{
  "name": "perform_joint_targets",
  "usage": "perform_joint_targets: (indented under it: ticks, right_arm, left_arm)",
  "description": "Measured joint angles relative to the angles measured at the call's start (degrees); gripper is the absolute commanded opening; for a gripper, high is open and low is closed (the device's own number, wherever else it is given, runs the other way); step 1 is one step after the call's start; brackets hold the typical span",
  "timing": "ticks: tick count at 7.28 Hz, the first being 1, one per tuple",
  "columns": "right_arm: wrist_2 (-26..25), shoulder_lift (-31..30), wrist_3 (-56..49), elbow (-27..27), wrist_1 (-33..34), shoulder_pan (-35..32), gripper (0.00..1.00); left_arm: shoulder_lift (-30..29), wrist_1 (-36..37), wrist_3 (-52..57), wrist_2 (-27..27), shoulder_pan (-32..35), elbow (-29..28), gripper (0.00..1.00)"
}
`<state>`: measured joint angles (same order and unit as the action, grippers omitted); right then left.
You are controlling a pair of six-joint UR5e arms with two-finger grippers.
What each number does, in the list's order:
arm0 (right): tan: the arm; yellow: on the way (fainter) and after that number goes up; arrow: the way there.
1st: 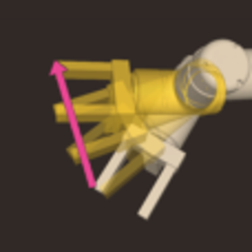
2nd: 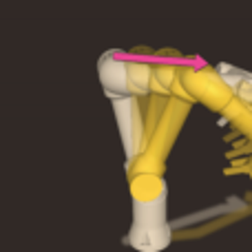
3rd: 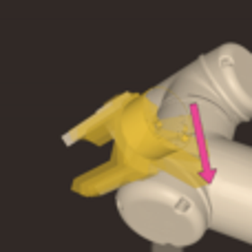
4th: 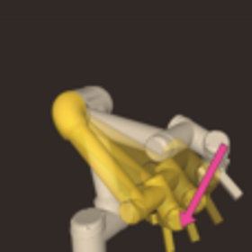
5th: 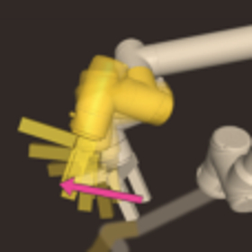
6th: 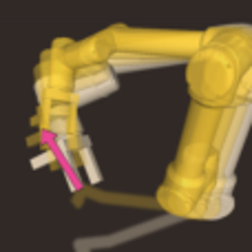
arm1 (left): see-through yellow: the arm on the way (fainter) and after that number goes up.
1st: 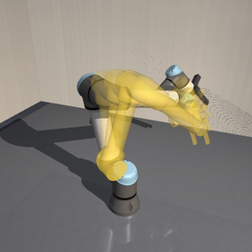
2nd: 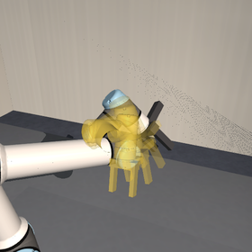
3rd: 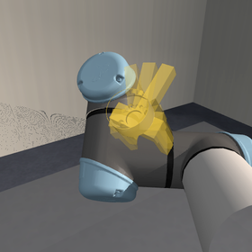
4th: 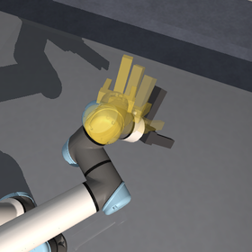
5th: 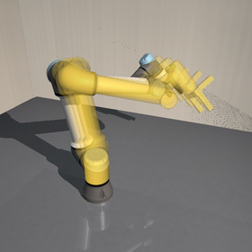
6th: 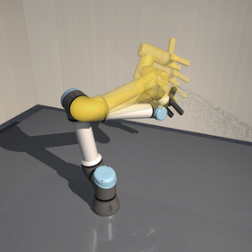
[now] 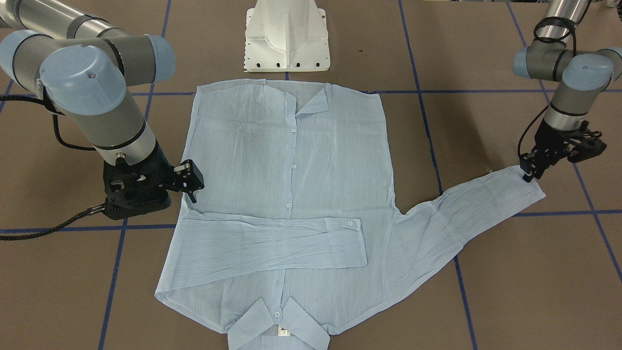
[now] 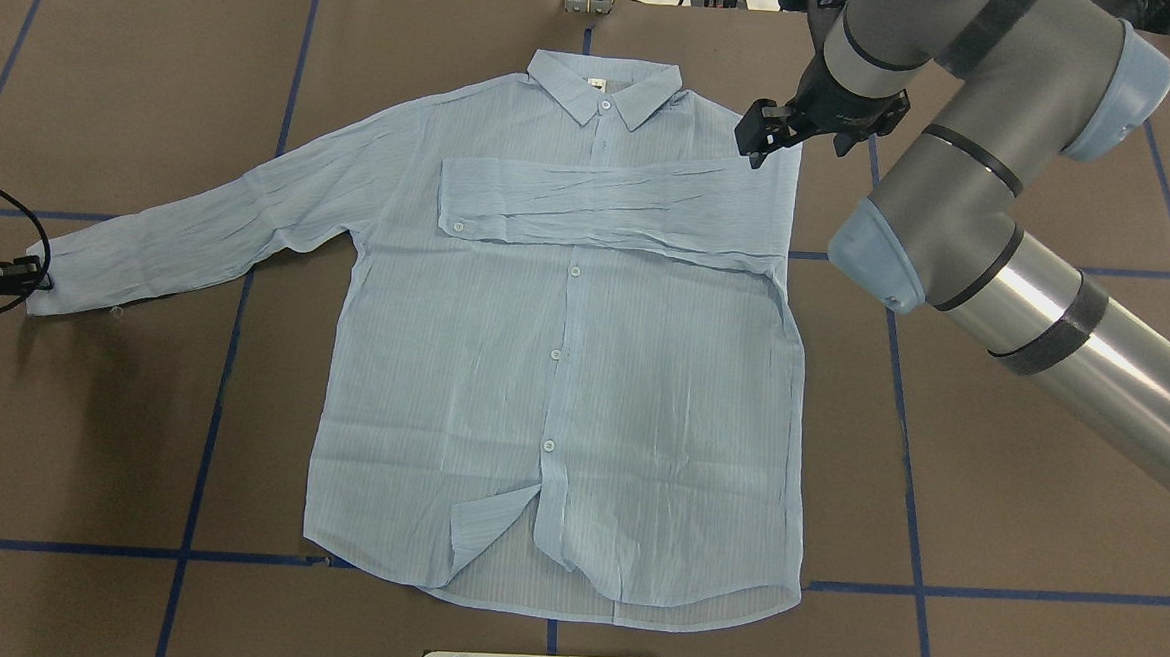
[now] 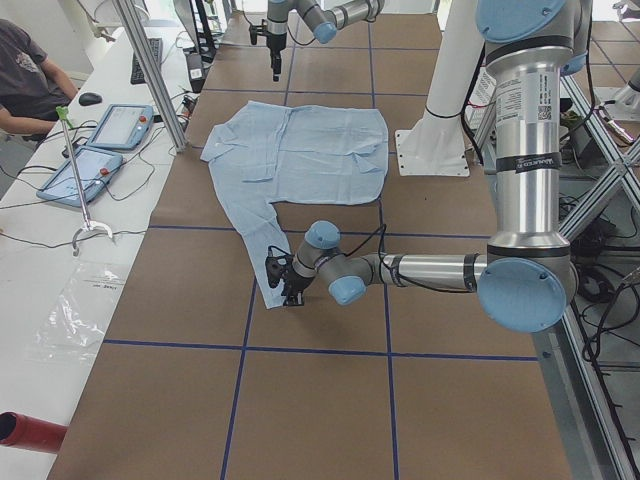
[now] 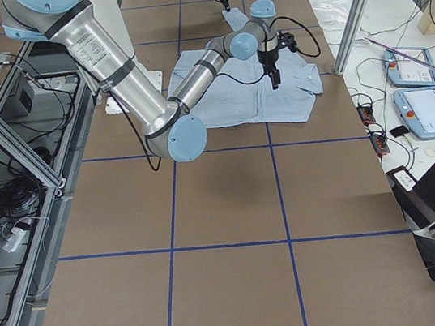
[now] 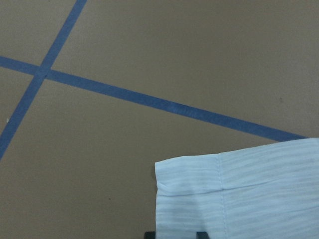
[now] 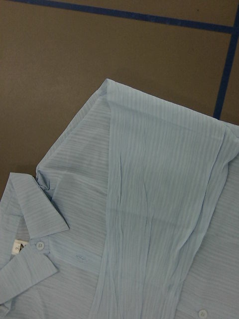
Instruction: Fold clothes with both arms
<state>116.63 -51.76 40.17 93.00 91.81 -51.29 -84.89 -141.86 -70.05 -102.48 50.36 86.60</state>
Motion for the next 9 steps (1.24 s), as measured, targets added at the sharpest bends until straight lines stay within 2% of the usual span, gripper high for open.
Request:
perform_joint_targets:
  ticks: [2,5,9]
  right_arm:
    - [-0.02,0.0,0.0,0.05,0.03,-0.01,1.0]
    - [-0.08,0.0,-0.01,0.06,0.03,-0.02,1.0]
    - [-0.03,0.0,0.12,0.14,0.03,-0.04,1.0]
  left_arm:
    - [0.05,0.0,0.0,0.0,0.02,0.04,0.31]
    - [0.1,0.0,0.0,0.0,0.08,0.15,0.36]
    - [0.21,0.0,0.0,0.08,0.09,0.02,0.36]
